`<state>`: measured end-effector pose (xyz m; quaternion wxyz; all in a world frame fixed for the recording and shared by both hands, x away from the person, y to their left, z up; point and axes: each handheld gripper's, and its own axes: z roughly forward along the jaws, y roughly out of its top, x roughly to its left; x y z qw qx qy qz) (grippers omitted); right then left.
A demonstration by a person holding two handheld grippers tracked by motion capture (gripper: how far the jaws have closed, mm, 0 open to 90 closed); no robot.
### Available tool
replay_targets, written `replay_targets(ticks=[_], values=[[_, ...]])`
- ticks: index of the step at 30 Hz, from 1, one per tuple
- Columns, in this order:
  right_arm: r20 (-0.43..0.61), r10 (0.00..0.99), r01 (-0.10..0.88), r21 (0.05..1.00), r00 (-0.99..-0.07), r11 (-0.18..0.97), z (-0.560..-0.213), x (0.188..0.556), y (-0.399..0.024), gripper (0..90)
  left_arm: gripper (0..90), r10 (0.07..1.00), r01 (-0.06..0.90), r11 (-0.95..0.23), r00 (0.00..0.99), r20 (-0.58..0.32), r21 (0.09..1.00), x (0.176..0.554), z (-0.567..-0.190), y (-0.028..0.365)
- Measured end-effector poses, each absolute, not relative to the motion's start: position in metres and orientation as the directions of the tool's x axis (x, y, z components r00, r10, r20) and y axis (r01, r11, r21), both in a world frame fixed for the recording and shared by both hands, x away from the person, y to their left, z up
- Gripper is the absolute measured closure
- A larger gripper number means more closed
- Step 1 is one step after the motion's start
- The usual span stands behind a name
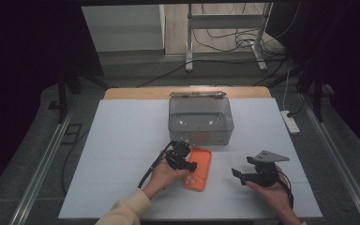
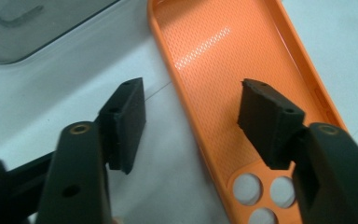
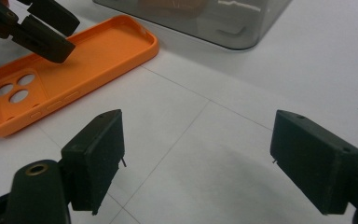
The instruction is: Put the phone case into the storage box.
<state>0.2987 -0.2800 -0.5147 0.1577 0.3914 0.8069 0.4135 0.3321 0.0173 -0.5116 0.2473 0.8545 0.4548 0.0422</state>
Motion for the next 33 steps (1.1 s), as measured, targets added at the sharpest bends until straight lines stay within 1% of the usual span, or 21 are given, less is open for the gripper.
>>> replay_targets(ticks=[2, 3, 4, 10, 17, 33], values=[[0.068, 0.763, 0.502, 0.790, -0.643, 0.352, -0.5146, 0.2987, -0.2801, 17.5, 46.6, 0.797, 0.755, -0.469, 0.586, -0.149, 0.458, 0.3319, -0.5118, 0.0170], [0.068, 0.763, 0.502, 0.790, -0.643, 0.352, -0.5146, 0.2987, -0.2801, 17.5, 46.6, 0.797, 0.755, -0.471, 0.586, -0.147, 0.456, 0.3317, -0.5121, 0.0166], [0.068, 0.763, 0.502, 0.790, -0.643, 0.353, -0.5147, 0.2986, -0.2801, 17.6, 49.5, 0.796, 0.755, -0.469, 0.586, -0.150, 0.457, 0.3317, -0.5118, 0.0163], [0.069, 0.763, 0.504, 0.788, -0.643, 0.353, -0.5148, 0.2987, -0.2801, 17.6, 53.6, 0.796, 0.756, -0.472, 0.586, -0.148, 0.454, 0.3324, -0.5110, 0.0162], [0.071, 0.763, 0.505, 0.787, -0.643, 0.353, -0.5149, 0.2989, -0.2801, 17.6, 62.0, 0.789, 0.757, -0.469, 0.591, -0.171, 0.455, 0.3324, -0.5110, 0.0159], [0.069, 0.763, 0.508, 0.784, -0.643, 0.358, -0.5152, 0.2989, -0.2799, 17.6, 66.6, 0.791, 0.774, -0.442, 0.575, -0.209, 0.453, 0.3330, -0.5119, 0.0187]])
